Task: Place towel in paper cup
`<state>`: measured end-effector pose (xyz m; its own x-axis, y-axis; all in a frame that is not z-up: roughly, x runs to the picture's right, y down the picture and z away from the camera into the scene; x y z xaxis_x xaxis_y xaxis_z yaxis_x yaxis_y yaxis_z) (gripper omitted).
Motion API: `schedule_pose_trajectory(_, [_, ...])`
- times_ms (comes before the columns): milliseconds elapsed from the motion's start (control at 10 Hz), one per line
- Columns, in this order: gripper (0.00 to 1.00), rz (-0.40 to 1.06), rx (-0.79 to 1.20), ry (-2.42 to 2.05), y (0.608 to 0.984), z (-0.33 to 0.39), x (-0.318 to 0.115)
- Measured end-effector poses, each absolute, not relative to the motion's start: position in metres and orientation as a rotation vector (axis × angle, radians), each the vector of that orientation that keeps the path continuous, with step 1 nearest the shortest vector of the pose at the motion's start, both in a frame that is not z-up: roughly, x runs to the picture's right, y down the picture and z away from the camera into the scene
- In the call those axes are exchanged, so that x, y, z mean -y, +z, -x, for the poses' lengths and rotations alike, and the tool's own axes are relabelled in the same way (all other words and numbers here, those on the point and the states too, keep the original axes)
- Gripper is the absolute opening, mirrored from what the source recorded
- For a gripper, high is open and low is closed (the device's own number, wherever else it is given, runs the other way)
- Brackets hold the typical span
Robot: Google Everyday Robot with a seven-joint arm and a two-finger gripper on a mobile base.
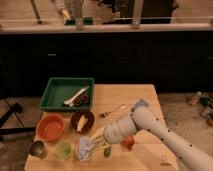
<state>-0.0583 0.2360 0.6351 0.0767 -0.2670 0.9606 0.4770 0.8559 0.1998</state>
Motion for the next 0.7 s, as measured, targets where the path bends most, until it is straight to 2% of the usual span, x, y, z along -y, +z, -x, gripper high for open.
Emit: schedule_pose_trajectory(700, [0.0,0.166,1.377,-0.579,0.6462,0.0612,-0.2453])
